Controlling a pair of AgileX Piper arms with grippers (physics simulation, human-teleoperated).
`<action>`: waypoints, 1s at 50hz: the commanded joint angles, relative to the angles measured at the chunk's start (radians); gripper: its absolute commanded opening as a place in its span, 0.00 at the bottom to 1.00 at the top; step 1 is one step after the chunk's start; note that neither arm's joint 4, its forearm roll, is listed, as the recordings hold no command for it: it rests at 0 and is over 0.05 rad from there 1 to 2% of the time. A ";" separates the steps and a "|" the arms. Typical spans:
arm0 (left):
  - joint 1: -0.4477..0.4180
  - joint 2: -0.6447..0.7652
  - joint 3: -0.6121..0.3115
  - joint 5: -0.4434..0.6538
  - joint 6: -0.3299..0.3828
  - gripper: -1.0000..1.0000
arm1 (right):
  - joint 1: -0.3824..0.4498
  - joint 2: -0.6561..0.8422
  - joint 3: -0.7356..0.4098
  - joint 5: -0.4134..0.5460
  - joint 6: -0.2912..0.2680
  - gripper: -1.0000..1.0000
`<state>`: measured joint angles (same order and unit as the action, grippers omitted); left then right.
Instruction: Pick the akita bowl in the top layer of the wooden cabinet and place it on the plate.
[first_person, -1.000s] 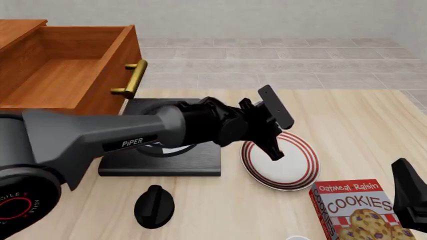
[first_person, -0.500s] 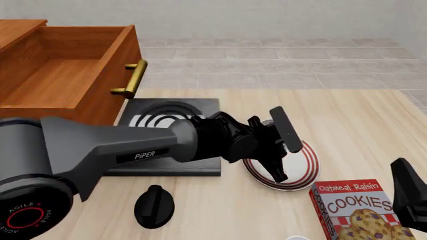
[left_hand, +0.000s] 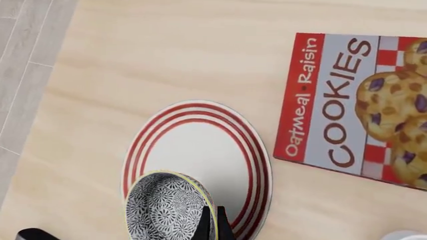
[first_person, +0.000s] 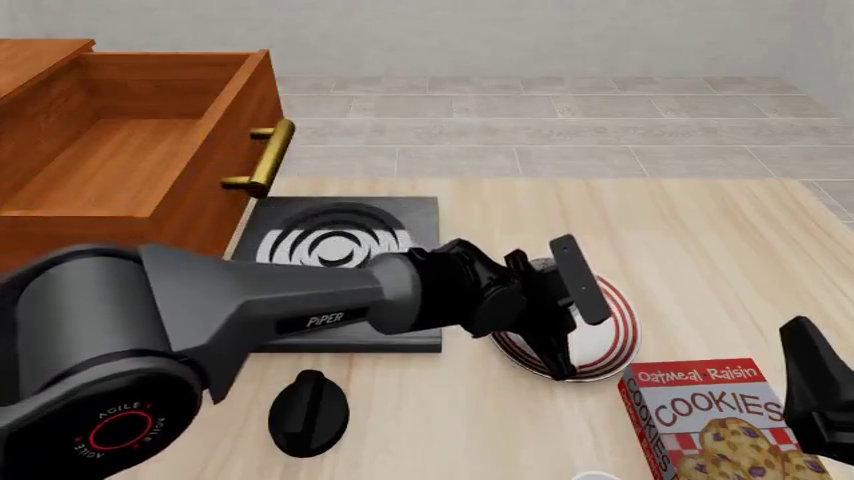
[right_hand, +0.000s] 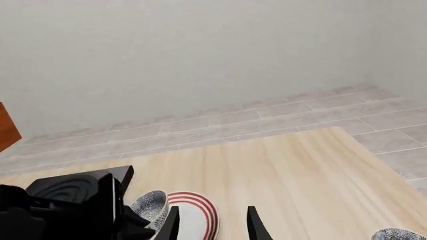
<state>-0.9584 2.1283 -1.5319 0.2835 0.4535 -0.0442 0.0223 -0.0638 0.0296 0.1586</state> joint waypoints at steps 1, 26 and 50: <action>0.006 0.024 -0.016 -0.006 0.010 0.00 | -0.003 0.007 0.002 -0.006 0.004 1.00; 0.022 0.092 -0.058 -0.011 0.015 0.00 | -0.006 0.023 0.006 -0.023 0.008 1.00; 0.013 0.087 -0.007 -0.041 0.004 0.00 | -0.008 0.025 0.008 -0.027 0.003 1.00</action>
<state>-0.9408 2.2166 -1.5601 0.2520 0.4583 -0.0504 0.0442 -0.0556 0.0056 0.1638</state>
